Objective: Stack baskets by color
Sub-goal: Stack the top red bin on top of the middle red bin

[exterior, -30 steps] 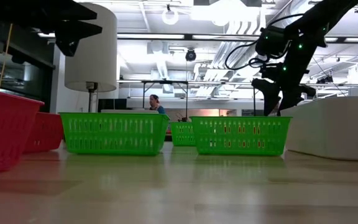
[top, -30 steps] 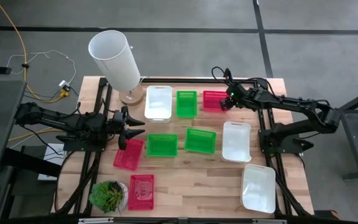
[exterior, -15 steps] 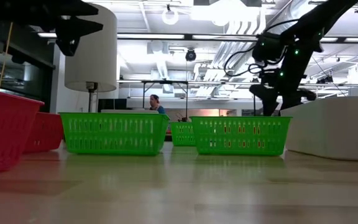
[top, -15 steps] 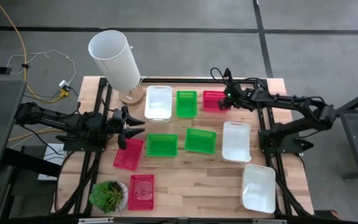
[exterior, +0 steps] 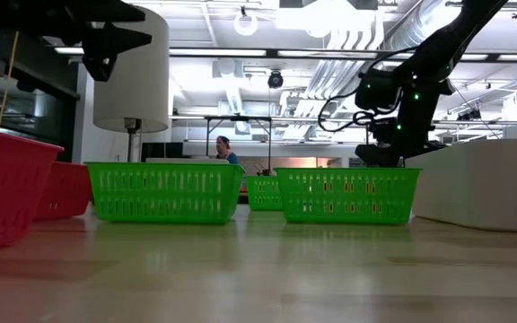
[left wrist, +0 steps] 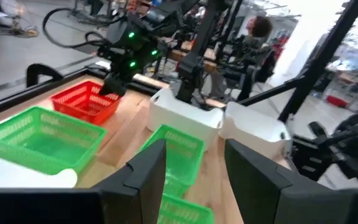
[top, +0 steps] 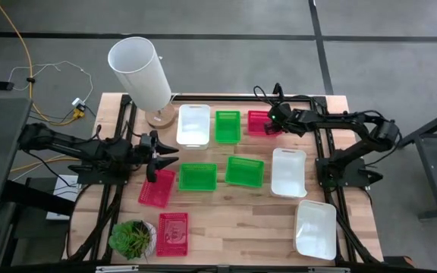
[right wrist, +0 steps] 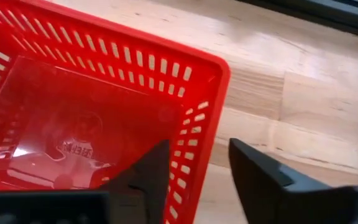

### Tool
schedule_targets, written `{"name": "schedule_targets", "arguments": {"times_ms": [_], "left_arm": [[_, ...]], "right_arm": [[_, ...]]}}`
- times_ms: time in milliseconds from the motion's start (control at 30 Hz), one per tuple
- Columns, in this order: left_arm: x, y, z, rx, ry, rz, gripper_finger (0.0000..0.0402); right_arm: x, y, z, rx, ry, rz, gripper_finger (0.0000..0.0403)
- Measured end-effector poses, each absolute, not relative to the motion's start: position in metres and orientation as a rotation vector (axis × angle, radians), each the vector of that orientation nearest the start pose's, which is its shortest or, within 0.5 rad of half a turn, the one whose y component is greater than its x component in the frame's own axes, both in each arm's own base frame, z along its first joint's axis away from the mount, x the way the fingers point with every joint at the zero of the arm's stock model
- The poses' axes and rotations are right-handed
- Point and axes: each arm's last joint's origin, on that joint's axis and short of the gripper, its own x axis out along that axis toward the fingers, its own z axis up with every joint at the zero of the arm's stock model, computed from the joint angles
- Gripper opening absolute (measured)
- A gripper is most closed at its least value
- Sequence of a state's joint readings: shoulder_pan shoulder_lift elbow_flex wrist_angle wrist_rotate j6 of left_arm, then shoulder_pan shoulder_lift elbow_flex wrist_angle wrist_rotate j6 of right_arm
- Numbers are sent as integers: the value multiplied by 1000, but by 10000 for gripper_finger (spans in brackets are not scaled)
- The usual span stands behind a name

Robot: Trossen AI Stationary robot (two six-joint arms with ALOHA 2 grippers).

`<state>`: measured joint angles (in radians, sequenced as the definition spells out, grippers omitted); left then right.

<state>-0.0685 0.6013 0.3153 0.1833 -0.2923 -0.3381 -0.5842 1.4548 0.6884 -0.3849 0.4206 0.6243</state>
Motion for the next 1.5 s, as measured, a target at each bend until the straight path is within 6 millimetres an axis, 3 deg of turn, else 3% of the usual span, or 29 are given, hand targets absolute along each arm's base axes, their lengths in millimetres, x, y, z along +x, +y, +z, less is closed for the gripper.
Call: {"name": "schedule_targets", "arguments": {"times_ms": [200,433,667,800,933,1167,1500], "left_arm": [[155,-2,229,-315,68,254,152],[160,-4,233,-282,25,219,152],[175,-17,233,-106,-15,132,152],[188,-27,236,46,-57,104,152],[213,-40,242,227,28,121,152],[272,-61,234,585,418,229,152],[339,-61,254,739,581,311,195]], "right_arm": [[197,-145,169,511,864,-1238,15],[200,-130,232,426,751,-1131,4],[210,-91,294,363,694,-918,2],[220,-67,316,332,676,-796,2],[231,-48,326,313,665,-693,1],[238,-31,326,295,664,-618,1],[242,-27,324,340,665,-594,0]]}}
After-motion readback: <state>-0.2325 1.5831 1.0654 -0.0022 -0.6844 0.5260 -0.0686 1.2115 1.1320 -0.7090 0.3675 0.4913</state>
